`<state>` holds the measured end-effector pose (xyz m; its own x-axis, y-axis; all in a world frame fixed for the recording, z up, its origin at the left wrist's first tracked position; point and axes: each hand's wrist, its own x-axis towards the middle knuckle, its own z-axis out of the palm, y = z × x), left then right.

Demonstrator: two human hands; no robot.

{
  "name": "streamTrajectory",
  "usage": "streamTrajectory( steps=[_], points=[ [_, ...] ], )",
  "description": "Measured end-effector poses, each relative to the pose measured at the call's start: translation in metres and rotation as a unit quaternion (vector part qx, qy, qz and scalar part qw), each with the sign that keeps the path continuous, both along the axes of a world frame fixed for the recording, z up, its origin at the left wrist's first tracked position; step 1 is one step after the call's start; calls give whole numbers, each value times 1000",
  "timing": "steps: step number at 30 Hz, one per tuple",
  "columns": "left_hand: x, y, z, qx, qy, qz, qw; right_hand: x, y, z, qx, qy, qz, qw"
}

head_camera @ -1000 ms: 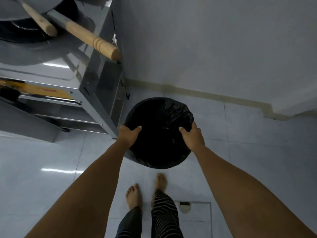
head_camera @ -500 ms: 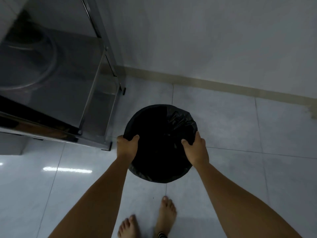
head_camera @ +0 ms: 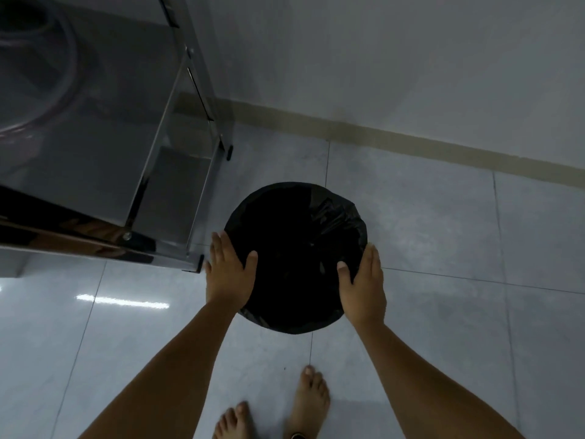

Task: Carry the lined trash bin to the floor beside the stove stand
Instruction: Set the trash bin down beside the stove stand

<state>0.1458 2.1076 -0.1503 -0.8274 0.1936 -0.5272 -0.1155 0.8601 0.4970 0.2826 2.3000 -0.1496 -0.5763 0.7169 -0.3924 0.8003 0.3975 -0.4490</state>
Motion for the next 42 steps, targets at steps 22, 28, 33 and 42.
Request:
streamTrajectory(
  steps=[22, 28, 33, 42],
  points=[
    [-41, 32, -33, -141, 153, -113, 972, -56, 16, -34, 64, 35, -60, 996],
    [-80, 63, -34, -129, 182, -101, 970, -99, 47, -39, 86, 36, -50, 994],
    [-115, 84, -37, -104, 192, -97, 971, -132, 68, -39, 83, 41, -55, 994],
    [-172, 128, -47, -70, 222, -83, 969, -192, 120, -44, 87, 66, -46, 993]
  ],
)
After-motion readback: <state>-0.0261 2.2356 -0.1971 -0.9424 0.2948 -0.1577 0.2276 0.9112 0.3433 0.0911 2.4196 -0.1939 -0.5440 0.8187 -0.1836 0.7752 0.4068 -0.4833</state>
